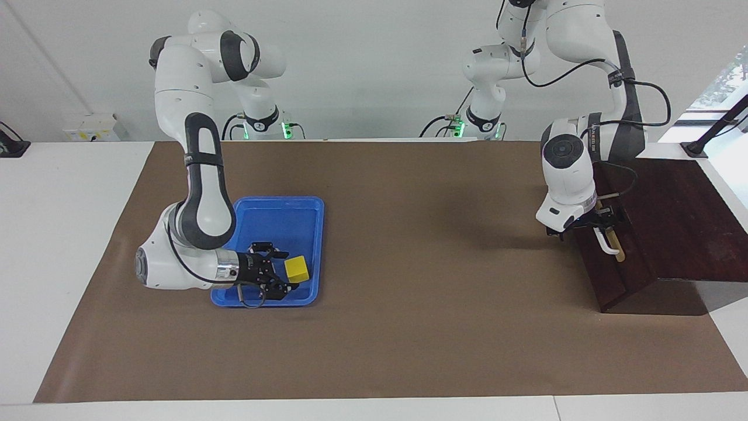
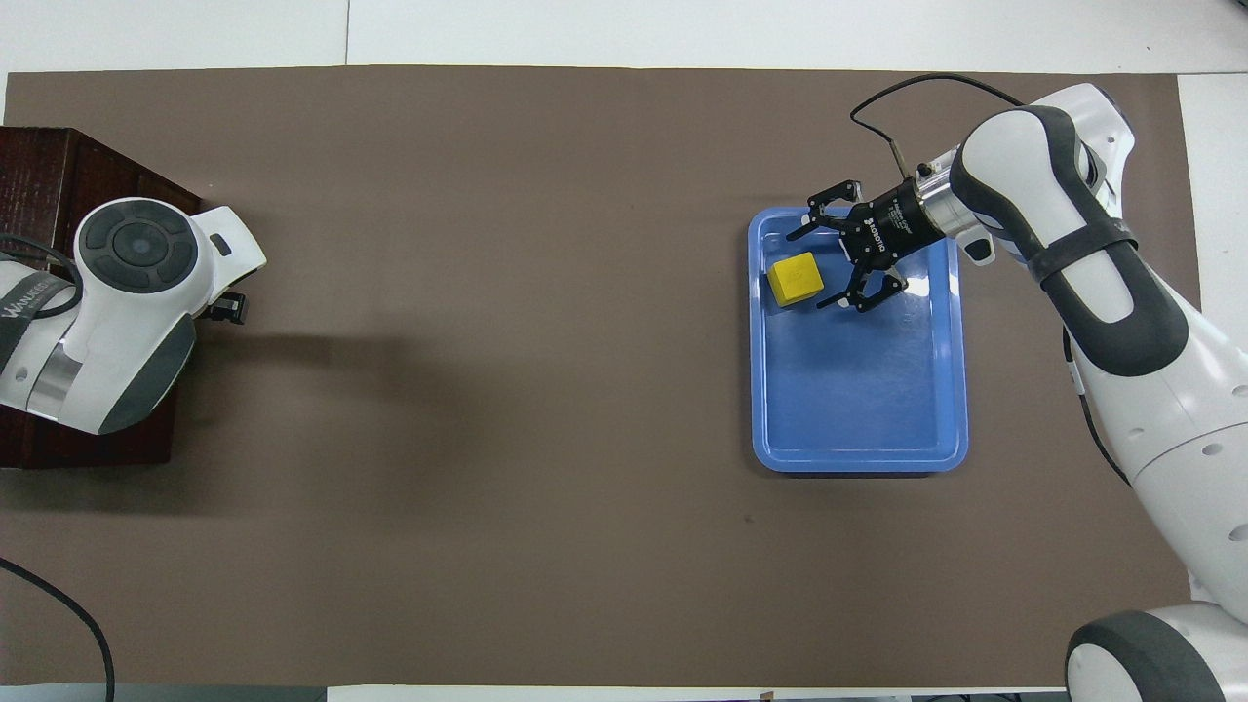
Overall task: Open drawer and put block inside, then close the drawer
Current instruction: 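Grasp the yellow block with the right gripper while the left gripper pulls the drawer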
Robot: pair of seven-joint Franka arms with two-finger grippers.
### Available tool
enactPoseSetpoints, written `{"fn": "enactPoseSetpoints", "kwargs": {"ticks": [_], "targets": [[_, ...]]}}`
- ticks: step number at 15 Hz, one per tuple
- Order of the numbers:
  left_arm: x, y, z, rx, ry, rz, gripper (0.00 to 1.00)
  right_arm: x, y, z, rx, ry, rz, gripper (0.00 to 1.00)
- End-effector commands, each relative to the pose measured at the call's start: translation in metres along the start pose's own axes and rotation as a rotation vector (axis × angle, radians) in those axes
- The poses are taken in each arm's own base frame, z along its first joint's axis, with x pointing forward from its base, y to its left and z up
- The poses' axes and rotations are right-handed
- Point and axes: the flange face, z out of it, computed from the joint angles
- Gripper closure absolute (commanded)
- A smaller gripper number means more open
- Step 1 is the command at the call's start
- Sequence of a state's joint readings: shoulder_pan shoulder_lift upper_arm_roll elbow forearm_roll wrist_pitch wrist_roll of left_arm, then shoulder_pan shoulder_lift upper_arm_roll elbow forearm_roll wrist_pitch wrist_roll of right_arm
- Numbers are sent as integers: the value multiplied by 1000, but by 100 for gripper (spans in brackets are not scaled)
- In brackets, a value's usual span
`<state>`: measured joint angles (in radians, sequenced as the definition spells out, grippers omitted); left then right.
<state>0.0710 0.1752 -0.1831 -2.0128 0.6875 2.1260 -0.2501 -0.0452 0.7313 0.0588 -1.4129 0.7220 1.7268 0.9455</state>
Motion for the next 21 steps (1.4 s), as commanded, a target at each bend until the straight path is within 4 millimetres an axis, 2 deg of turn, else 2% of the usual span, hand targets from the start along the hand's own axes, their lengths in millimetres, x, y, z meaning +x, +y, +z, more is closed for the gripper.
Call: {"fn": "enactPoseSetpoints", "kwargs": {"ticks": [1, 2, 3, 9, 11, 13, 17, 21], "targets": [[-5, 29, -7, -3, 23, 40, 0, 1, 4, 3, -3, -9, -15, 32], [-5, 33, -10, -6, 25, 43, 0, 2, 4, 4, -5, -10, -13, 64], [-4, 43, -15, -20, 27, 50, 0, 0, 4, 1, -1, -6, -17, 100], [0, 82, -42, -73, 42, 81, 0, -10, 0, -8, 28, 10, 2, 100], [1, 92, -50, -97, 36, 76, 0, -24, -2, -20, 44, 15, 22, 100], [2, 97, -57, -97, 29, 82, 0, -49, -3, -40, 62, 24, 43, 100], [2, 101, -62, -100, 33, 89, 0, -116, 1, -84, 109, 42, 73, 100], [2, 101, -64, -109, 30, 84, 0, -186, 5, -102, 140, 52, 106, 100]]}}
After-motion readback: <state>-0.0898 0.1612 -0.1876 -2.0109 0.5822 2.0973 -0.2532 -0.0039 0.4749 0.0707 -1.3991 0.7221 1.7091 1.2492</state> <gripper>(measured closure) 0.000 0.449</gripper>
